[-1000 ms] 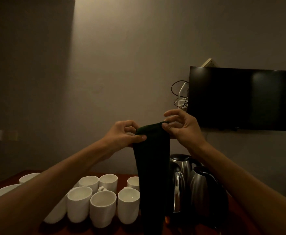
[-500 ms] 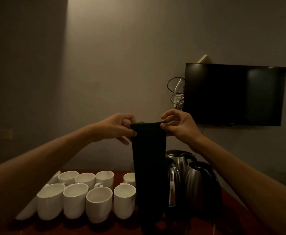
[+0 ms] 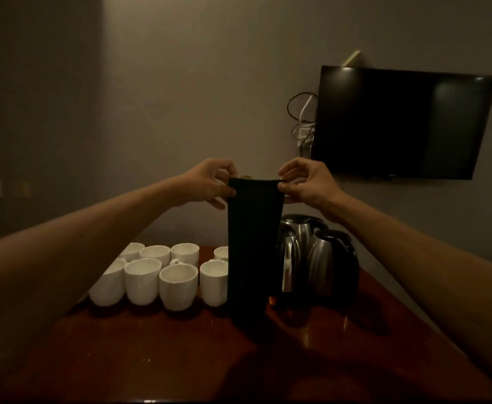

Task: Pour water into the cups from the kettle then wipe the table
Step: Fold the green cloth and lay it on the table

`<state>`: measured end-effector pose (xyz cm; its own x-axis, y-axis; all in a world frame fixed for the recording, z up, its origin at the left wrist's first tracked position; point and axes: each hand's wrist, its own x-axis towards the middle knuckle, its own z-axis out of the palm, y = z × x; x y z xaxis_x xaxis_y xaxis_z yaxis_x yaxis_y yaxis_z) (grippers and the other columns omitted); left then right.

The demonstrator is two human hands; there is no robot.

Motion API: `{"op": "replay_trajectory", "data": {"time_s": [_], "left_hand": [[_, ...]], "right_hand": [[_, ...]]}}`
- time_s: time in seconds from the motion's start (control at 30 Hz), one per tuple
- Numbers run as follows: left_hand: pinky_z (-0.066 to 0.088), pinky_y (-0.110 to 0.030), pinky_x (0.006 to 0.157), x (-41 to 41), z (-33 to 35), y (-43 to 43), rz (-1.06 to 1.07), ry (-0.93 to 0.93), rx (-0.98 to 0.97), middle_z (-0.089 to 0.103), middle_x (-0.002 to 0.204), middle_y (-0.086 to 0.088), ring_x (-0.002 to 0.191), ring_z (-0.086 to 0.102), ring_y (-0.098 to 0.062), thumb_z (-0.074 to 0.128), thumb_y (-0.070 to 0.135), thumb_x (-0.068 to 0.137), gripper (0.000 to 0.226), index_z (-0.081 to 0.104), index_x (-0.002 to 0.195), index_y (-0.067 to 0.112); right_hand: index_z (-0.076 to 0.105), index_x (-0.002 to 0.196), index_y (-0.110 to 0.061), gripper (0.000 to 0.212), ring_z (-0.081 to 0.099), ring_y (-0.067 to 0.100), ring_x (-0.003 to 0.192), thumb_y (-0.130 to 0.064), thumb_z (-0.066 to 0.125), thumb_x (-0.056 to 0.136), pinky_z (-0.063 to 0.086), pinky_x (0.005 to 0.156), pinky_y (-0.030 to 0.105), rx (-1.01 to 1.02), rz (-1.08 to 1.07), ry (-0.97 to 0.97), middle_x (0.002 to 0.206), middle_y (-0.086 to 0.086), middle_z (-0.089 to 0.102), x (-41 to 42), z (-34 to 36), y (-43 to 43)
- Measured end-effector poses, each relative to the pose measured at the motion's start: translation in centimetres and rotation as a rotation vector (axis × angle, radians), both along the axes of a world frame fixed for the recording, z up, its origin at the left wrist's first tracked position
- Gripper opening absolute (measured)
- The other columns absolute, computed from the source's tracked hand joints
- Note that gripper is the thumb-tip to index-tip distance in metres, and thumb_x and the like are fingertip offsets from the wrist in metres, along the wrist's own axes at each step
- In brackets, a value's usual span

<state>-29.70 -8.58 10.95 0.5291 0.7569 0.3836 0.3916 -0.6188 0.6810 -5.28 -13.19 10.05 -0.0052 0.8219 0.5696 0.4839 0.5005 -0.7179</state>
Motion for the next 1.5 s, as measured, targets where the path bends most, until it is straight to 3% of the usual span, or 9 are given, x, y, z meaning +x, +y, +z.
{"op": "replay_trajectory", "data": {"time_s": [0.17, 0.47, 0.6, 0.73, 0.9, 1.03, 1.17, 1.33, 1.5], "left_hand": [[0.062, -0.048, 0.085, -0.3, -1.6, -1.6, -0.002, 0.025, -0.066, 0.068, 0.113, -0.019, 0.1, 0.072, -0.032, 0.06, -0.003, 0.095, 0.017, 0.055, 0.109, 0.005], [0.064, -0.041, 0.078, 0.1, -4.8, -3.3, -0.024, -0.016, -0.23, 0.069, 0.116, -0.015, 0.099, 0.073, -0.029, 0.059, -0.005, 0.094, 0.023, 0.054, 0.107, 0.013], [0.063, -0.044, 0.08, -0.1, -6.4, -3.7, -0.056, -0.027, -0.359, 0.066, 0.119, -0.02, 0.101, 0.073, -0.031, 0.057, -0.004, 0.095, 0.026, 0.052, 0.112, 0.014], [0.063, -0.044, 0.079, 0.1, -7.8, -4.3, -0.099, -0.017, -0.474, 0.065, 0.102, -0.016, 0.079, 0.074, -0.02, 0.055, -0.007, 0.096, 0.028, 0.048, 0.115, 0.013], [0.062, -0.046, 0.083, 0.7, -9.6, -4.6, -0.123, 0.045, -0.635, 0.059, 0.127, -0.023, 0.101, 0.071, -0.03, 0.054, -0.003, 0.097, 0.028, 0.049, 0.118, 0.015], [0.064, -0.043, 0.072, 1.1, -11.9, -3.6, -0.098, 0.013, -0.699, 0.062, 0.121, -0.026, 0.097, 0.073, -0.035, 0.054, -0.003, 0.098, 0.026, 0.051, 0.116, 0.015], [0.053, -0.057, 0.098, 1.3, -14.6, -1.3, -0.05, -0.006, -0.77, 0.065, 0.125, -0.024, 0.107, 0.07, -0.038, 0.054, -0.002, 0.098, 0.037, 0.047, 0.129, 0.016], [0.059, -0.051, 0.089, 2.0, -18.2, 0.8, 0.023, -0.019, -0.731, 0.064, 0.126, -0.022, 0.107, 0.071, -0.034, 0.053, -0.005, 0.098, 0.033, 0.048, 0.125, 0.012], [0.064, -0.04, 0.075, 2.6, -20.9, 2.1, 0.114, 0.028, -0.608, 0.061, 0.121, -0.015, 0.102, 0.07, -0.03, 0.057, -0.002, 0.097, 0.032, 0.052, 0.117, 0.022]], "right_hand": [[0.063, 0.109, -0.006, 0.025, 0.068, 0.018, 0.088, 0.003, 0.07, 0.087, 0.056, 0.057, 0.018, -0.037, 0.006, -0.028, 0.104, 0.01, 0.064, 0.1, -1.3, -1.5], [0.065, 0.102, -0.014, 0.024, 0.071, 0.024, 0.095, 0.001, 0.073, 0.086, 0.062, 0.067, 0.034, -0.136, 0.035, -0.009, 0.104, 0.01, 0.067, 0.9, -4.2, -2.1], [0.064, 0.109, -0.01, 0.026, 0.071, 0.025, 0.097, 0.002, 0.071, 0.087, 0.062, 0.065, 0.031, -0.224, 0.069, -0.001, 0.106, 0.013, 0.068, 1.1, -5.6, -2.8], [0.064, 0.112, -0.012, 0.025, 0.069, 0.026, 0.103, 0.001, 0.066, 0.09, 0.063, 0.073, 0.038, -0.398, 0.158, -0.039, 0.112, 0.013, 0.068, 2.1, -6.6, -3.4], [0.063, 0.118, -0.014, 0.028, 0.067, 0.028, 0.107, 0.0, 0.061, 0.094, 0.061, 0.082, 0.041, -0.567, 0.26, -0.097, 0.12, 0.014, 0.062, 3.1, -8.1, -3.8], [0.059, 0.125, -0.015, 0.033, 0.066, 0.028, 0.11, 0.0, 0.058, 0.095, 0.061, 0.084, 0.04, -0.637, 0.281, -0.084, 0.123, 0.015, 0.059, 3.6, -9.9, -2.9], [0.059, 0.124, -0.017, 0.034, 0.065, 0.027, 0.109, -0.001, 0.058, 0.094, 0.06, 0.086, 0.04, -0.662, 0.245, -0.06, 0.122, 0.012, 0.059, 3.4, -12.3, -1.2], [0.062, 0.114, -0.014, 0.026, 0.066, 0.023, 0.104, 0.001, 0.061, 0.093, 0.06, 0.071, 0.027, -0.628, 0.185, -0.023, 0.117, 0.01, 0.061, 2.4, -16.0, 1.1], [0.064, 0.1, -0.016, 0.018, 0.068, 0.014, 0.093, -0.002, 0.068, 0.089, 0.059, 0.067, 0.022, -0.388, 0.098, -0.174, 0.105, 0.002, 0.065, 1.9, -18.6, 2.2]]}}
